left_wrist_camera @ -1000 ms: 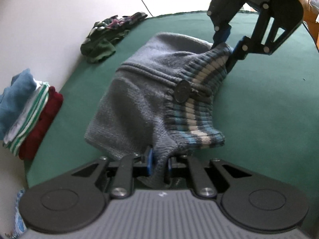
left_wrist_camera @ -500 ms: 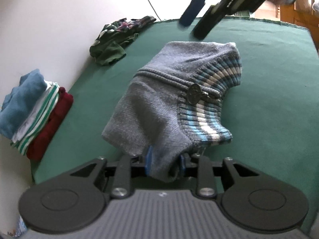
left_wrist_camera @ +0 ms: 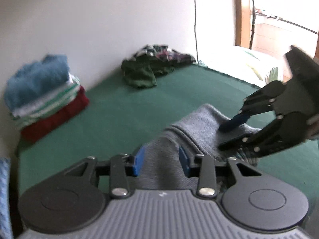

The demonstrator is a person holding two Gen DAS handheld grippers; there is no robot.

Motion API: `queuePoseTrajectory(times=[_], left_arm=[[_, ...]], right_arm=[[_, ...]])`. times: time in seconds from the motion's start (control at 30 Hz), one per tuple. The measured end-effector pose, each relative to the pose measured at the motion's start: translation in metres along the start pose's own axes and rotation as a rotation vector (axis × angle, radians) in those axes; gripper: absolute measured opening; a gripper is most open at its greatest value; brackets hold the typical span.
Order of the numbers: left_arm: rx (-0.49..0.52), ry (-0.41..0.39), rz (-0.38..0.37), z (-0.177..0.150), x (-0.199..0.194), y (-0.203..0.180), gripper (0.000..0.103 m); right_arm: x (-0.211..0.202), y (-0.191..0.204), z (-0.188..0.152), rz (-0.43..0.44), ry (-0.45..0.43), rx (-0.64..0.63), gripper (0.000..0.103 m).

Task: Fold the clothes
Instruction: 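Grasp the folded sweater bundle with both grippers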

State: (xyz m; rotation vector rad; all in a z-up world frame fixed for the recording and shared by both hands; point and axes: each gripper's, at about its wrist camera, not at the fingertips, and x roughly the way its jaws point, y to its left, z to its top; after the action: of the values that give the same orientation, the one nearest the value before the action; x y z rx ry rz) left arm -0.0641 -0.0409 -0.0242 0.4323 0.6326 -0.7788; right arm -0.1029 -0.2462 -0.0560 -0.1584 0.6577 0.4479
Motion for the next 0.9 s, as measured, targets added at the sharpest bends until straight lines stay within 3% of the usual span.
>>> queuePoseTrajectory(times=[0.1,0.3,0.43,0.53,0.6,0.7,0.8,0.9], left_arm=[[-0.013,0.049,0.010,-0.015,0.025,-0.005,0.042],[0.077,-0.011,0.034,-0.036,0.025,-0.015,0.046],[0.022,-0.035,0.017,-0.038,0.025,-0.008,0.048],[0.005,-0.060,0.021,-0.029,0.014,-0.009,0.049],[-0.014,-0.104,0.036,-0.023,0.003,-0.009,0.061],[-0.116,-0.135,0.035,-0.024,0.003,-0.001,0.068],[-0.153,-0.081,0.037,-0.032,0.020,-0.003,0.067],[-0.140,-0.082,0.060,-0.040,0.027,-0.007,0.072]], right_arm=[[-0.001,-0.001,-0.006,-0.005,-0.025,0.041,0.039],[-0.008,-0.001,-0.022,-0.010,-0.074,0.104,0.039],[-0.010,-0.006,-0.028,0.002,-0.095,0.146,0.039],[-0.011,-0.002,-0.016,-0.005,-0.043,0.089,0.040],[-0.015,-0.007,-0.006,0.011,-0.022,0.116,0.040],[-0.019,-0.016,0.002,0.009,-0.075,0.216,0.041],[-0.007,-0.014,0.005,0.000,-0.087,0.243,0.043],[0.014,-0.010,0.000,-0.058,-0.006,0.231,0.046]])
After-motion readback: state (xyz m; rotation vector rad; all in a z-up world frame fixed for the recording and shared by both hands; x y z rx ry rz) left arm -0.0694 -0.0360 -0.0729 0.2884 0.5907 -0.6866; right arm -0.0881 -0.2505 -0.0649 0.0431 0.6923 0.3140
